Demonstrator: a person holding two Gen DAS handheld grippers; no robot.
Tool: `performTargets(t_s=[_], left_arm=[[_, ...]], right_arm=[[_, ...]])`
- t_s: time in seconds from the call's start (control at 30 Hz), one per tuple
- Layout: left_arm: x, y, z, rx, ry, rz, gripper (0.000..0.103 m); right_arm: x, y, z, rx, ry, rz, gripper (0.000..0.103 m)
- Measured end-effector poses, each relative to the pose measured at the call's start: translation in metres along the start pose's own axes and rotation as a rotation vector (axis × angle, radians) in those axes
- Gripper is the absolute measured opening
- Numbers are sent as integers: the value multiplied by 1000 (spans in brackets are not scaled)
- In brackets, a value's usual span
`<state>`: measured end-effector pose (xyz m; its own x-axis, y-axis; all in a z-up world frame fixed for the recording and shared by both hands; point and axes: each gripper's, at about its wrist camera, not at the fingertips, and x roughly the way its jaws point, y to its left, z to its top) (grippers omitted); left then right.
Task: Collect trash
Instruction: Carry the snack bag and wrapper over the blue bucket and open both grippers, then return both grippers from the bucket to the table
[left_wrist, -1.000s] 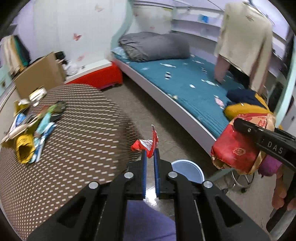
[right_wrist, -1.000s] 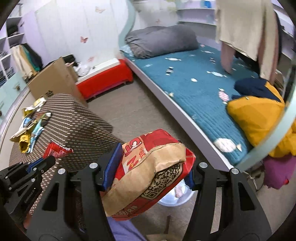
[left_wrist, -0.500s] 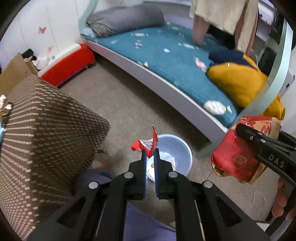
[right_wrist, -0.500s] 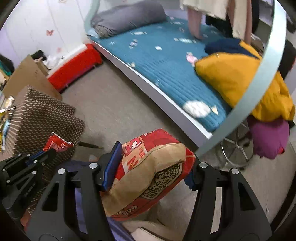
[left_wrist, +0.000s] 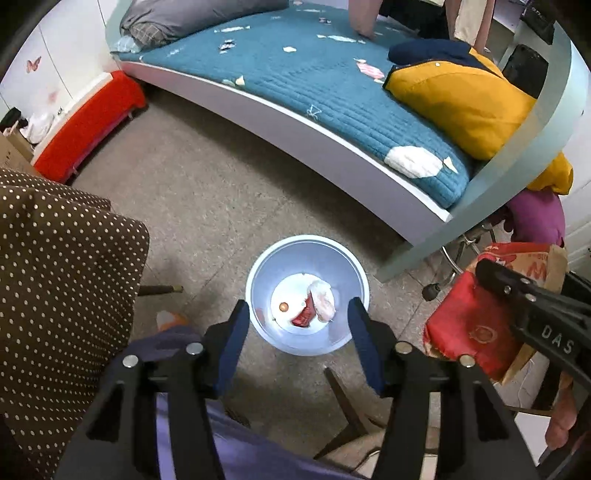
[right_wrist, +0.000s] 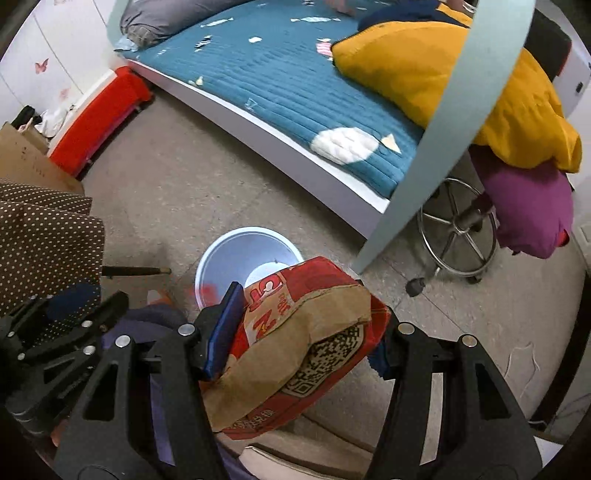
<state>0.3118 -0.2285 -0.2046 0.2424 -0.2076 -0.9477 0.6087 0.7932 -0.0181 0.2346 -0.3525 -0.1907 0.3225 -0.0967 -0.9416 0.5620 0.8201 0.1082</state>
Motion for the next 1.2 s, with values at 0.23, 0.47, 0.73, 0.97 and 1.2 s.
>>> performTargets(t_s=[0.23, 0.47, 0.73, 0.97, 1.2], left_arm=[[-7, 24, -7, -38, 0, 47, 55], [-19, 62, -14, -125, -10, 108, 55], [-32, 82, -22, -168, -27, 116, 55], [-30, 77, -24, -164, -16, 109, 55], [-36, 74, -25, -162, -30, 106, 58]], right_arm=[[9, 19, 7, -34, 1, -6, 59], [13, 67, 19, -109, 4, 22, 63], [19, 90, 22, -138, 12, -7, 91], [31, 87, 2, -165, 69, -36, 91], [21, 83, -5, -157, 64, -35, 91]])
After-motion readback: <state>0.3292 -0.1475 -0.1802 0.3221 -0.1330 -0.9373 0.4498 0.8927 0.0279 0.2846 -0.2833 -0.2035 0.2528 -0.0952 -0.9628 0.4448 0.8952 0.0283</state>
